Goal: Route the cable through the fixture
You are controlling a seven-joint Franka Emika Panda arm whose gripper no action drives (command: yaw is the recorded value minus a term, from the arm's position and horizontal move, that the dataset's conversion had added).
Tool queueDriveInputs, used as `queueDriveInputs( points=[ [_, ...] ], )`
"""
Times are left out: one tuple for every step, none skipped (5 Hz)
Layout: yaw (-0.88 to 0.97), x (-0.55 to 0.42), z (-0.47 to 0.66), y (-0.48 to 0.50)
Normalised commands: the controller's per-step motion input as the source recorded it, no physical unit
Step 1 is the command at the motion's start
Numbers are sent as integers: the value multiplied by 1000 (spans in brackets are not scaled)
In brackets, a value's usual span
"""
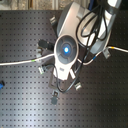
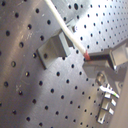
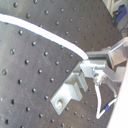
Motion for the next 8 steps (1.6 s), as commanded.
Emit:
queueDriveInputs(
  points=[
    [426, 17, 337, 298],
    [517, 77, 285, 194],
    [391, 17, 220, 31],
    [254, 2, 154, 1],
    [-9, -46, 141, -64],
    [-43, -67, 188, -88],
    [0, 0, 21, 0],
    [334, 0, 209, 110]
  ],
)
